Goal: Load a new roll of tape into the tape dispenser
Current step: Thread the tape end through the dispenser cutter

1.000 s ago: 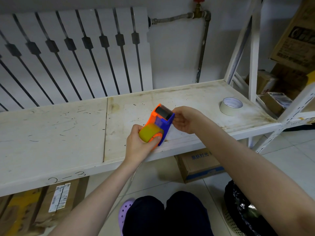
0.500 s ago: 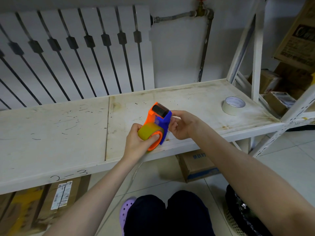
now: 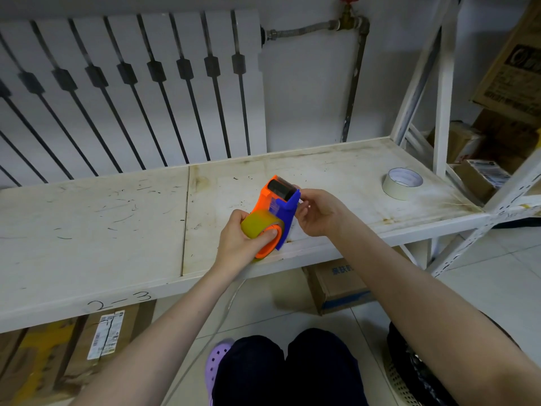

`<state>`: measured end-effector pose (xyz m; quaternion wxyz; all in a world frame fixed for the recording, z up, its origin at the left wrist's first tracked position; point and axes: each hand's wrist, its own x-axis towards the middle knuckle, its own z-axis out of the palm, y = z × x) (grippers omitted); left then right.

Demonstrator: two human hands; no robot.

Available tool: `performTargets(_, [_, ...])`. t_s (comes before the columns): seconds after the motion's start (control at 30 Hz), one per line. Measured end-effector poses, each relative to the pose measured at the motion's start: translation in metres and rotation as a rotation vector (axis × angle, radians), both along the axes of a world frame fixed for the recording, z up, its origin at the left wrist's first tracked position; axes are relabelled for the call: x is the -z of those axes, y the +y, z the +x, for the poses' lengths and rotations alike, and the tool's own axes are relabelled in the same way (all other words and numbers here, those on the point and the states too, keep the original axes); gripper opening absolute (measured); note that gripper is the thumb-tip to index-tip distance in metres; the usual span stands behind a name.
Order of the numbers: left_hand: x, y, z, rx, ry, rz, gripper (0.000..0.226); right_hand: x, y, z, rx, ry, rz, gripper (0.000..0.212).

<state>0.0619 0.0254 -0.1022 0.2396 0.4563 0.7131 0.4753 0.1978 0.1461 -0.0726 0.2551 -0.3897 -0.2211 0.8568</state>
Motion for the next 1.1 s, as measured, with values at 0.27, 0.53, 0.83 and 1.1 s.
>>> performTargets(0.27, [0.000,0.001,0.000,-0.003,0.005,-0.011,0.047,0.003,0.002,0.003,-0.068,-0.048,0.353,0.020])
performTargets(0.53, [-0.003,0.002,0.002,0.001,0.006,-0.031,0.045,0.011,-0.010,0.001,0.080,-0.131,0.423,0.033])
performTargets(0.83, [-0.003,0.004,0.001,0.004,0.016,-0.033,0.046,0.017,-0.015,0.003,0.131,-0.020,0.300,0.030])
performTargets(1.1, [-0.006,0.004,0.003,-0.001,0.015,-0.055,0.045,0.015,-0.015,-0.001,0.143,-0.295,0.681,0.031])
